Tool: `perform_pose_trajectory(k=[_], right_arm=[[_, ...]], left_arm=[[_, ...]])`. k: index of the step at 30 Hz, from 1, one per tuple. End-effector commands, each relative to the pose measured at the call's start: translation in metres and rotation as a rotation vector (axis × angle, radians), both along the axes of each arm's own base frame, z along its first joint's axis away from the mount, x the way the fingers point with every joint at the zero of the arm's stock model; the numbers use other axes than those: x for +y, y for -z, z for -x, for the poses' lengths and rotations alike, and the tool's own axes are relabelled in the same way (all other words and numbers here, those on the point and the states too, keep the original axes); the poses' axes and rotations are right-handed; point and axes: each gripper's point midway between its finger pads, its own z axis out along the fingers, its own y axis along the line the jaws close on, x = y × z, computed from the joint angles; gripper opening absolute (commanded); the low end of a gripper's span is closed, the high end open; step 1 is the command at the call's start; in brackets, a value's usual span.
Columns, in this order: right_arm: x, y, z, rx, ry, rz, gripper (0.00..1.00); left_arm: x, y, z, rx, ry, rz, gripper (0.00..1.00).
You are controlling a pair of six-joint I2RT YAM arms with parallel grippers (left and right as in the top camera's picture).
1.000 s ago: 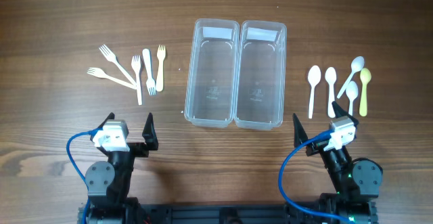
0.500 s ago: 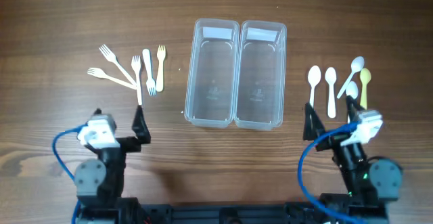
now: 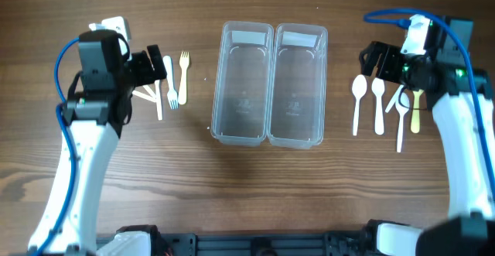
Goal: Pack container
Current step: 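Lower the right gripper and grasp a white spoon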
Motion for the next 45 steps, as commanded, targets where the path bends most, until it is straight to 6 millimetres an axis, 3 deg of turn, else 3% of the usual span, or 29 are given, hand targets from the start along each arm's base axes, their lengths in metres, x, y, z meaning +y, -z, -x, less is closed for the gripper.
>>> perform_pose_trajectory(k=[1,10,12,15,18,25,29,32,36,40,42,45], right_arm=[[-0.007,0.029,-0.003,0.088,-0.028,0.001,1.0],[-0.045,0.094,0.026,0.348,0.051,0.174,0.96],[-0.033,0.109,0.029,0.39,-0.011,0.122,0.87],[-0.032,0.127,0.031,0.443,-0.006,0.1,0.77],[-0.009,0.141,0.03,0.467,-0.056,-0.029,0.6],[-0.007,0.176,0.022,0.517,0.035,-0.074,0.45],[0.001,0.196,0.029,0.586,0.036,-0.019,0.45],[0.006,0.201,0.031,0.607,0.043,0.029,0.45],[0.006,0.202,0.033,0.62,0.064,0.045,0.23],[0.004,0.202,0.033,0.618,0.068,0.056,0.18],[0.004,0.202,0.032,0.617,0.08,0.052,0.06],[-0.003,0.202,0.032,0.614,0.096,0.091,0.04]], left_arm=[[0.008,0.023,-0.009,0.064,0.018,0.088,1.0],[0.014,0.027,-0.008,0.078,0.005,0.098,1.0],[0.014,0.028,-0.007,0.082,0.005,0.099,1.0],[0.014,0.028,-0.007,0.084,0.005,0.099,1.0],[0.013,0.033,-0.004,0.106,0.004,0.101,1.0],[0.013,0.036,-0.001,0.126,0.003,0.104,1.0],[0.013,0.038,0.001,0.136,0.003,0.105,1.0],[0.013,0.039,0.003,0.144,0.0,0.108,1.0],[0.013,0.04,0.004,0.151,0.0,0.109,1.0],[0.012,0.042,0.006,0.161,-0.001,0.11,1.0],[0.012,0.042,0.006,0.164,-0.001,0.11,1.0],[0.012,0.042,0.007,0.166,-0.001,0.11,1.0]])
